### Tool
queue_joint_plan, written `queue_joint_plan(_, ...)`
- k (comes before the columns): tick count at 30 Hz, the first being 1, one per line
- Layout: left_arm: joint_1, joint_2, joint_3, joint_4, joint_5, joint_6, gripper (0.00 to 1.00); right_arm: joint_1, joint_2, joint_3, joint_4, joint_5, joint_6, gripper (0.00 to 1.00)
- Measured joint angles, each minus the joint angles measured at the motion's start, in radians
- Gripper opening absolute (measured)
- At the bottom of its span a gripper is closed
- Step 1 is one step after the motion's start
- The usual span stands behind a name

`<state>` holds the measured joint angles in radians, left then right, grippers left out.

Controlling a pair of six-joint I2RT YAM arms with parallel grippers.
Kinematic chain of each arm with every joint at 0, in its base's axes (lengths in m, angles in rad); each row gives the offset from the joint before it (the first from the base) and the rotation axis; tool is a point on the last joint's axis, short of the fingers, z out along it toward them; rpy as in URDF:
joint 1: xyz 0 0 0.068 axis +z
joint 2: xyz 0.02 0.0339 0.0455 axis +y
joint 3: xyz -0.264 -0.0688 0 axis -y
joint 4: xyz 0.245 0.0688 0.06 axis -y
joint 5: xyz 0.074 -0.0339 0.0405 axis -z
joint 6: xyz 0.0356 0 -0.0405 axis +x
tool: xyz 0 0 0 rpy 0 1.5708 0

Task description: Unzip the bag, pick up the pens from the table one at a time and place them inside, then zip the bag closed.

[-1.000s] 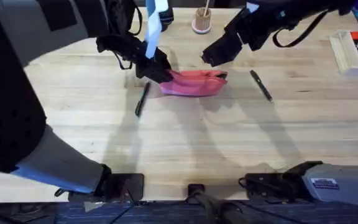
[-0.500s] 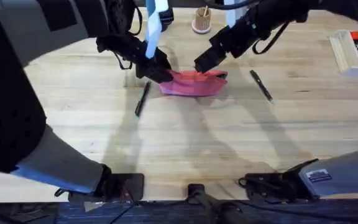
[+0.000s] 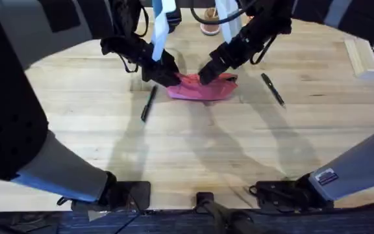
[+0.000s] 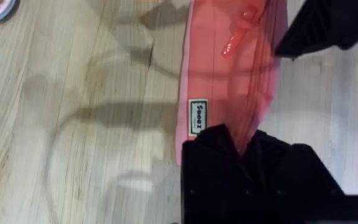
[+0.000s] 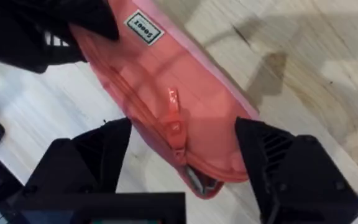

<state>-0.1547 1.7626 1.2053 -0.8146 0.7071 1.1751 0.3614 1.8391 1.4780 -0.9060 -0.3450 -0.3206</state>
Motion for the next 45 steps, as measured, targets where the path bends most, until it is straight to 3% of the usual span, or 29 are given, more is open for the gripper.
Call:
queue_joint_plan(4, 0.0, 0.0, 0.0, 0.0, 0.0, 0.0, 0.042, 0.0, 0.007, 0.0, 0.01, 0.0, 0.002, 0.915)
queue_joint_plan(9, 0.0, 0.0, 0.0, 0.0, 0.0, 0.0, 0.042, 0.0, 0.008, 0.0, 0.011, -0.011, 0.007, 0.681)
queue_joint_plan(26, 0.0, 0.0, 0.0, 0.003, 0.003, 0.0, 0.042, 0.002, 0.008, 0.0, 0.008, -0.042, 0.007, 0.262)
queue_joint_plan(45, -0.002, 0.0, 0.0, 0.0, 0.003, 0.0, 0.042, 0.001, 0.008, 0.0, 0.006, -0.036, 0.008, 0.034)
